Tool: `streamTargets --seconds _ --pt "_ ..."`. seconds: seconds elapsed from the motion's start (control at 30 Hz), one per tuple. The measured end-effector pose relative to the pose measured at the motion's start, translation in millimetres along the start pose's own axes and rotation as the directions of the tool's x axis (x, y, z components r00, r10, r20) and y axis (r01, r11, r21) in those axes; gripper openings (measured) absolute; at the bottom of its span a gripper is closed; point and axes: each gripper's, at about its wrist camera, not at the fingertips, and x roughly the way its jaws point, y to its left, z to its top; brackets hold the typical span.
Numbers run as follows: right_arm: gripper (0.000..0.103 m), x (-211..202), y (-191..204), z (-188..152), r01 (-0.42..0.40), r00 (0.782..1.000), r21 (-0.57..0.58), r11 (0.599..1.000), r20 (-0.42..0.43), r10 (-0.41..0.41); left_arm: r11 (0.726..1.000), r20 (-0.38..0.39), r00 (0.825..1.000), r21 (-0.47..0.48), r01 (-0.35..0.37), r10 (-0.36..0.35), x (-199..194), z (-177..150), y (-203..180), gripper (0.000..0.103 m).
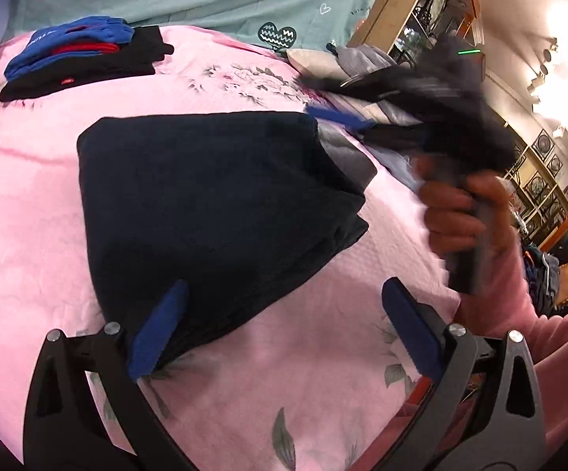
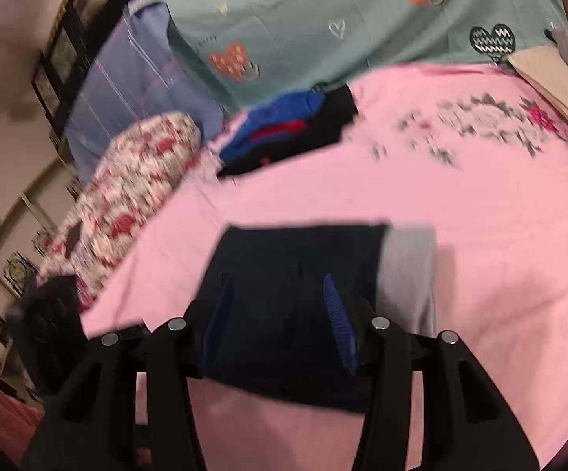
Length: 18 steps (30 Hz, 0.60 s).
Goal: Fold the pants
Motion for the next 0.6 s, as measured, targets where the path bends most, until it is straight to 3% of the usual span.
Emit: streamTargets --seconds 0.07,0.13,0.17,0.2,0.27,0.37,0.47,0.53,0.6 --pt "0.052 19 -22 11 -0.024 1.000 0.084 0.996 0.001 0.024 1.000 0.000 1.000 0.013 -0.016 0.016 -4 -4 -1 0.101" --pt "0.052 39 -60 9 0.077 0.995 0.226 0.971 -0.082 -0.060 0.999 -0.001 0.999 0.029 -0.035 0.035 -10 0 -1 0.101" --pt "0.046 39 -60 9 0.077 0.995 0.226 0.971 -0.082 -0.060 0.999 0.008 0.999 0.034 -0.038 0.038 -16 5 1 0.101" --pt "0.043 48 -80 4 0.058 0.995 0.317 0.947 -0.101 -0.027 0.999 0.020 0.999 0.035 -0.031 0.031 -20 11 3 0.101" --pt "0.044 41 -85 2 0.001 0.998 0.370 0.929 -0.065 0.025 0.999 0.050 0.999 0.039 0.009 -0.011 -28 31 9 0.101" --pt "0.047 14 -61 5 -0.028 1.000 0.290 0.957 0.014 0.025 0.994 0.082 0.993 0.075 0.083 -0.089 -26 63 16 0.101" --pt "0.050 -3 -39 2 -0.069 0.997 0.194 0.978 0.049 0.061 0.992 0.031 0.994 0.074 0.102 -0.104 4 96 31 0.101" --pt "0.051 -1 -33 -3 -0.067 0.998 0.191 0.979 0.034 0.062 0.997 -0.032 0.998 0.039 0.062 -0.061 30 106 47 0.101" --pt "0.051 1 -47 -15 -0.012 1.000 0.225 0.974 0.004 0.012 0.999 -0.129 0.992 -0.050 -0.021 0.014 60 107 74 0.101"
